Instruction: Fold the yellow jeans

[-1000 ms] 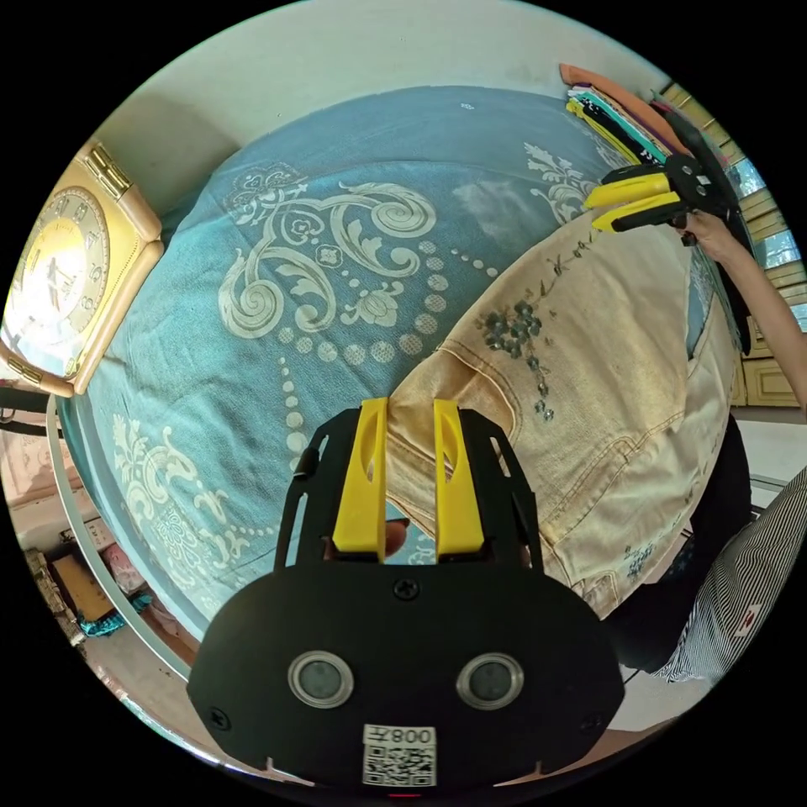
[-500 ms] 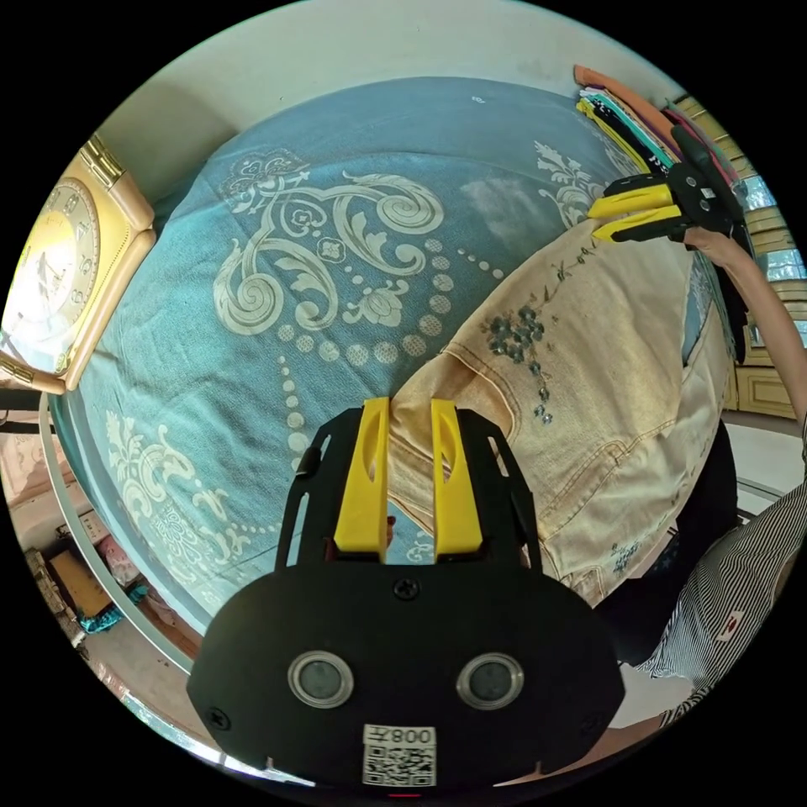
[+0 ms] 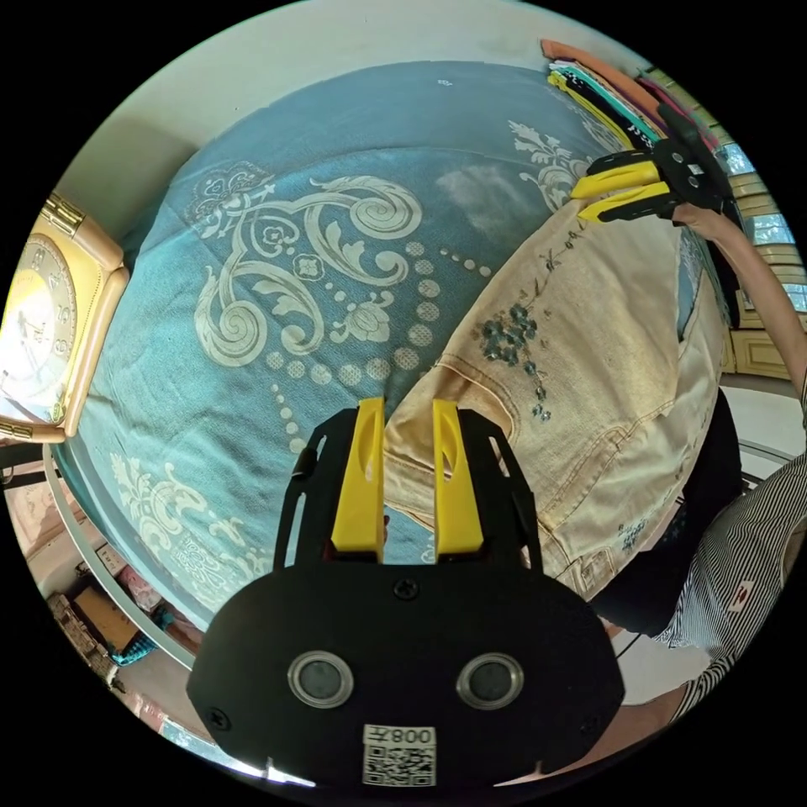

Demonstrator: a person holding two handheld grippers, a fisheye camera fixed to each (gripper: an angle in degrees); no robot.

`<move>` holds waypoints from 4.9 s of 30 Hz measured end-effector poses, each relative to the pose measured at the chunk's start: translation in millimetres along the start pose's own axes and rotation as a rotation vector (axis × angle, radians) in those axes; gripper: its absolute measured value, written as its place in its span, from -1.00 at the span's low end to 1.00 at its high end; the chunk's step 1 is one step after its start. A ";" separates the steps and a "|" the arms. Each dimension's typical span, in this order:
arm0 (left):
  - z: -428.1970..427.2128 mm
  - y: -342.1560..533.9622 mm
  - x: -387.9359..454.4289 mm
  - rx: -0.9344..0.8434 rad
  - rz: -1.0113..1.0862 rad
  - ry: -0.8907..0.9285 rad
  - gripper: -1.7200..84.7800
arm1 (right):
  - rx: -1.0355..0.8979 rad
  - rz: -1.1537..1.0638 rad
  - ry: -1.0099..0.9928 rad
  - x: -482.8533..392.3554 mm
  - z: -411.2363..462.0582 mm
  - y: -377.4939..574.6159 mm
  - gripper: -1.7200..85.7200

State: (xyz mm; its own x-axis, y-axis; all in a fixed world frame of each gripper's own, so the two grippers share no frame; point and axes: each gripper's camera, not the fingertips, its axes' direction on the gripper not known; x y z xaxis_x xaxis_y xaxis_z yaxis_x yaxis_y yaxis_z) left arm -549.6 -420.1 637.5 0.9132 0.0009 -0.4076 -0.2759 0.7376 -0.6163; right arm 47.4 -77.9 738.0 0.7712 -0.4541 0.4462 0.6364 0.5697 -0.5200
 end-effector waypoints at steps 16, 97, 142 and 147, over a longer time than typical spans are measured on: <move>-19.8 38.8 77.2 0.077 -0.074 -0.086 -0.92 | -0.031 0.065 0.083 -43.0 11.6 15.2 -0.92; 160.6 538.1 382.6 -0.028 0.003 -0.036 -0.92 | 0.028 0.148 -0.198 -230.5 172.1 301.2 -0.92; 309.6 496.4 435.0 0.246 -0.147 0.336 -0.96 | 0.246 0.457 -0.446 -143.6 195.3 394.4 -0.92; 325.2 483.6 437.4 0.246 -0.150 0.326 -0.96 | 0.294 0.537 -0.524 -124.5 186.4 417.3 -0.95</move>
State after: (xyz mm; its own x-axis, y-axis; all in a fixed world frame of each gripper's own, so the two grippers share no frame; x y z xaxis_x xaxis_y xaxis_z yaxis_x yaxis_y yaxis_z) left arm -186.0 156.6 380.2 0.7840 -0.3032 -0.5416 -0.0312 0.8522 -0.5222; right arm 213.6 344.0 601.2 0.8151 0.2719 0.5116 0.0942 0.8092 -0.5800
